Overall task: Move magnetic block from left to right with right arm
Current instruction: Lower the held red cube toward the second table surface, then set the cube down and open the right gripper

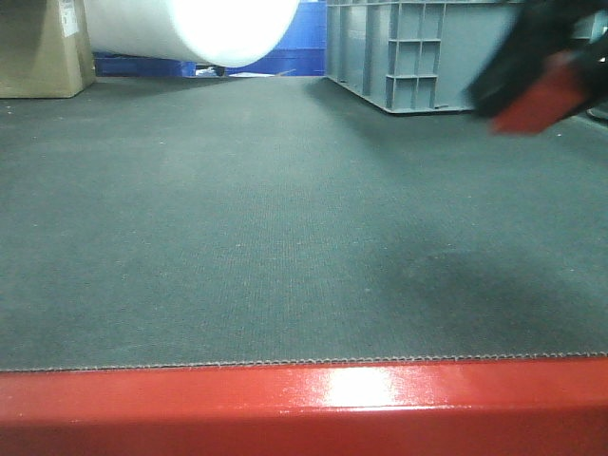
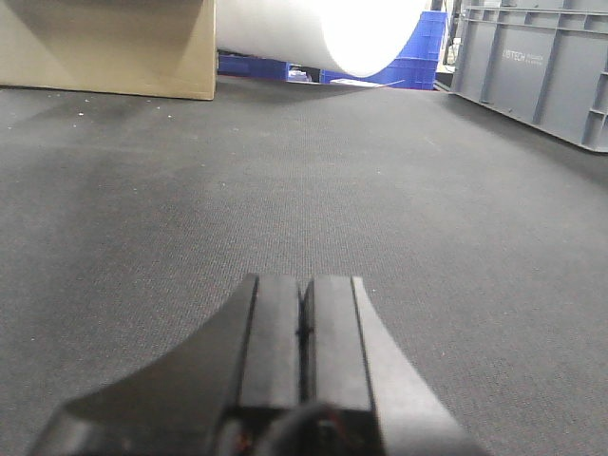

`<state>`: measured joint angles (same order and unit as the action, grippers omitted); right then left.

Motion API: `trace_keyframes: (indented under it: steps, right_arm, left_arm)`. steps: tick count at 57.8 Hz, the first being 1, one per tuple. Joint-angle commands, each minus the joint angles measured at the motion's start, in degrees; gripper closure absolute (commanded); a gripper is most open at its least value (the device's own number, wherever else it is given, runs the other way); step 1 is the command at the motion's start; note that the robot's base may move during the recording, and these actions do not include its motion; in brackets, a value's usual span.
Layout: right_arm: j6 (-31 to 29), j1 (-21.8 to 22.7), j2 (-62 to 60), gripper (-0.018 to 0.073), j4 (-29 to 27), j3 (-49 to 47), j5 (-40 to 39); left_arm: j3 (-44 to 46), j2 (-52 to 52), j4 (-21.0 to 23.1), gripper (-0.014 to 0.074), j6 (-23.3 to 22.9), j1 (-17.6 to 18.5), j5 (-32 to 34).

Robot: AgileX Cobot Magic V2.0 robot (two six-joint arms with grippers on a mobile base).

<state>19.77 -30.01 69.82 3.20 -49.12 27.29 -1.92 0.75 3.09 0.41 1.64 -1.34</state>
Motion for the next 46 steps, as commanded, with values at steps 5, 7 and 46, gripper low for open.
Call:
trace_keyframes:
  steps: [5,7,46]
  right_arm:
    - [10.86,-4.78,10.53,0.0323,6.03,-11.82,6.31]
    - [12.86,-5.61,13.11,0.0323,6.52,-14.48,8.58]
    - [19.03,-8.65,44.11,0.0323,-5.05,-50.34,36.85]
  left_arm:
    - [-0.39,0.51,0.15,0.0722,-0.41,-0.10,4.57]
    - [-0.39,0.51,0.15,0.0722,-0.41,-0.10,4.57]
    - [-0.39,0.51,0.15,0.0722,-0.41,-0.10,4.57]
